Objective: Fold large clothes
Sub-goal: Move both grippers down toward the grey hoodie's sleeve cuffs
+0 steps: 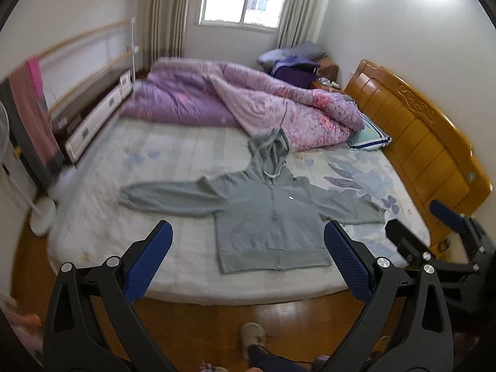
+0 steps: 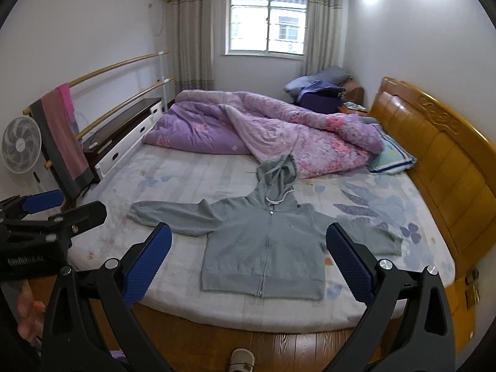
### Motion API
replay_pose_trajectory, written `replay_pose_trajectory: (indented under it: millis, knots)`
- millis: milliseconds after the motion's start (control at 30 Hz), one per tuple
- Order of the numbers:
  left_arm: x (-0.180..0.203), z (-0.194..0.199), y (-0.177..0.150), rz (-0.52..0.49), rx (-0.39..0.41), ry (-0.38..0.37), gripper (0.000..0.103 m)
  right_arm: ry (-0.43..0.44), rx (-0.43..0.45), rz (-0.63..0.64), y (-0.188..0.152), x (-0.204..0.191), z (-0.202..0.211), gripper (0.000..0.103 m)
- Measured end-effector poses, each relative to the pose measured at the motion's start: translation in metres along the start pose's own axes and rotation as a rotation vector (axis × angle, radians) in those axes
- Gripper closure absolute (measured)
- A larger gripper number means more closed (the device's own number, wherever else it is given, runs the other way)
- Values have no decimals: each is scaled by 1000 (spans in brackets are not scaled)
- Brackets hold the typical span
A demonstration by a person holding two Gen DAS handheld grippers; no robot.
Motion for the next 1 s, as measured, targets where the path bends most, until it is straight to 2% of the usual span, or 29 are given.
replay_pose_trajectory:
  millis: [133,233,367,500,600,767,833,967,1000]
  knots:
    - [0,-48,15,101,-62,-29,5,47,-42,23,11,11,-46,7]
    - [-8,-79,20,135,-106,-30,5,63,-62,36,16,13,-76,7]
    - [-33,-122,23,222,-176,-44,5,92,-93,47,19,4,-115,7]
    - [-62,-162,26,257,-212,-52,5,102,-133,49,21,-18,-162,7]
    - [-101,-205,27,302,-255,-59,5,94,-173,48,23,-28,-198,7]
    - [-169,-274,37,364,-314,-60,5,-5,-220,18,28,-31,-258,7]
    - [-200,-300,40,374,-332,-37,5,-53,-246,33,26,-35,-287,7]
    - [-258,-348,36,445,-391,-11,5,-83,-281,29,20,-46,-330,7]
    - [-275,-360,34,465,-398,16,5,-88,-297,31,15,-51,-343,7]
Point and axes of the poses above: each gripper's, at about its wrist camera, not at the fingertips, and z roughly against the way its jaws point, x to its right, y to its top, the point moved 10 cm from there along -z, roughly the way its jaws point, and after that the axes turned 1 degree about x, right-handed, at the moved point
